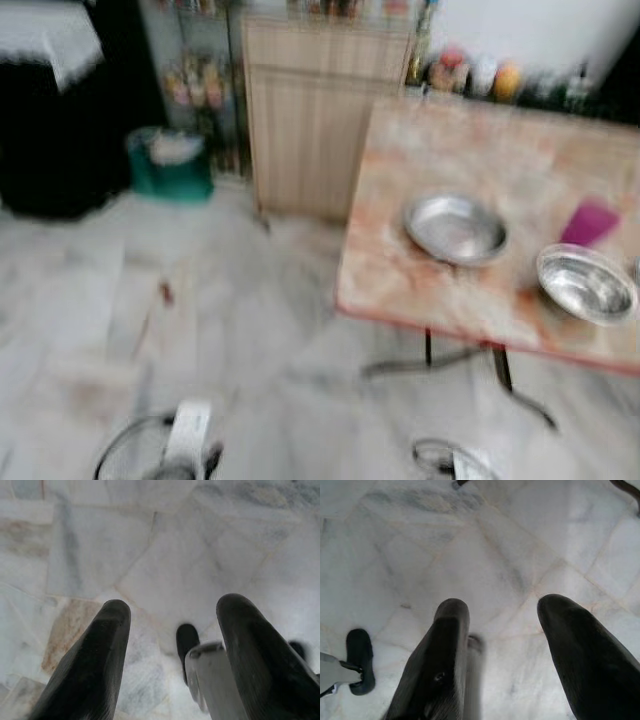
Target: Setting the table
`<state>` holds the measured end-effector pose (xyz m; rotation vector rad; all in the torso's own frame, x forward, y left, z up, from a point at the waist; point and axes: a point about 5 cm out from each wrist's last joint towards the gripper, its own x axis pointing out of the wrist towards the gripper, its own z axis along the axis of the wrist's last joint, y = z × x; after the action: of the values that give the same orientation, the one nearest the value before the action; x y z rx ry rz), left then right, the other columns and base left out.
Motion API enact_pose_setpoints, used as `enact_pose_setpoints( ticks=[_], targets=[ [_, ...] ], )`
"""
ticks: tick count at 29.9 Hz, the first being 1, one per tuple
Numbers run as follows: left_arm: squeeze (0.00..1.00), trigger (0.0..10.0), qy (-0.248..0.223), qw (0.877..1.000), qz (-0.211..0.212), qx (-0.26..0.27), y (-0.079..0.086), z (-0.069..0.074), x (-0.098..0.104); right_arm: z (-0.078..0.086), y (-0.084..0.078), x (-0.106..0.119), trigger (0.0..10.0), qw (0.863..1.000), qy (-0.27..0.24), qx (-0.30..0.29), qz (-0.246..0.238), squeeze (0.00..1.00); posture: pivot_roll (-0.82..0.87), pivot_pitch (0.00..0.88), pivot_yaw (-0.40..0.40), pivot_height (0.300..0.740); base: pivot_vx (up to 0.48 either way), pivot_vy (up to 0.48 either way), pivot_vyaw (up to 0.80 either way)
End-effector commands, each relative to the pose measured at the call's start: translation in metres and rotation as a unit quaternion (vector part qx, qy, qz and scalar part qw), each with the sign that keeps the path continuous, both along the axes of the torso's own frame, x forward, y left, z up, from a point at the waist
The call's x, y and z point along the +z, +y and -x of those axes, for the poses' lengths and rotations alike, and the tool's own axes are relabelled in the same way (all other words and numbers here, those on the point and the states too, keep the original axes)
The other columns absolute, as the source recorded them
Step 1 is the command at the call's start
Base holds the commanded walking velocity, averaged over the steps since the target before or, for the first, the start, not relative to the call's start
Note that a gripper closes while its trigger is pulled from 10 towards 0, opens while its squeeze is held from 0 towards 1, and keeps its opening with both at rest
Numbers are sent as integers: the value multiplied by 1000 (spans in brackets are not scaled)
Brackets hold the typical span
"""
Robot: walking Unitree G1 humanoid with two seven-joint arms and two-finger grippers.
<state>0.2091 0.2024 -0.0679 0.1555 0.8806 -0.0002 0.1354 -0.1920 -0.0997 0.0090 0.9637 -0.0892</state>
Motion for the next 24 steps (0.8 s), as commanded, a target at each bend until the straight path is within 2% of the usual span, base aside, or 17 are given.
enact_pose_setpoints(
  ticks=[1, 5, 12, 17, 24],
  targets=[
    [0, 10000, 7, 1000, 5, -16, -9, 3, -3, 5, -7, -1, 10000, 1000, 6, -2, 7, 0, 105, 0, -47, 731, 0, -364, 0],
    [0, 10000, 5, 1000, 5, -18, -10, 3, -3, 6, -6, -1, 10000, 1000, 9, 1, 9, 0, 104, 0, -48, 731, 0, -365, 0],
    [0, 10000, -6, 1000, -4, -23, -10, 2, -2, 7, -7, -2, 10000, 1000, 12, 7, 11, 0, 103, 0, -50, 731, 0, 0, 0],
    [0, 10000, -40, 998, -14, -41, -12, -8, 5, 6, -6, -1, 10000, 1000, 12, 7, 9, 0, 111, 0, -53, 731, 0, 0, 0],
    [0, 10000, -57, 997, -19, -57, -11, -11, 8, 7, -7, -1, 10000, 1000, 11, 1, 11, 0, 114, 0, -52, 731, 0, 0, 0]
  ],
)
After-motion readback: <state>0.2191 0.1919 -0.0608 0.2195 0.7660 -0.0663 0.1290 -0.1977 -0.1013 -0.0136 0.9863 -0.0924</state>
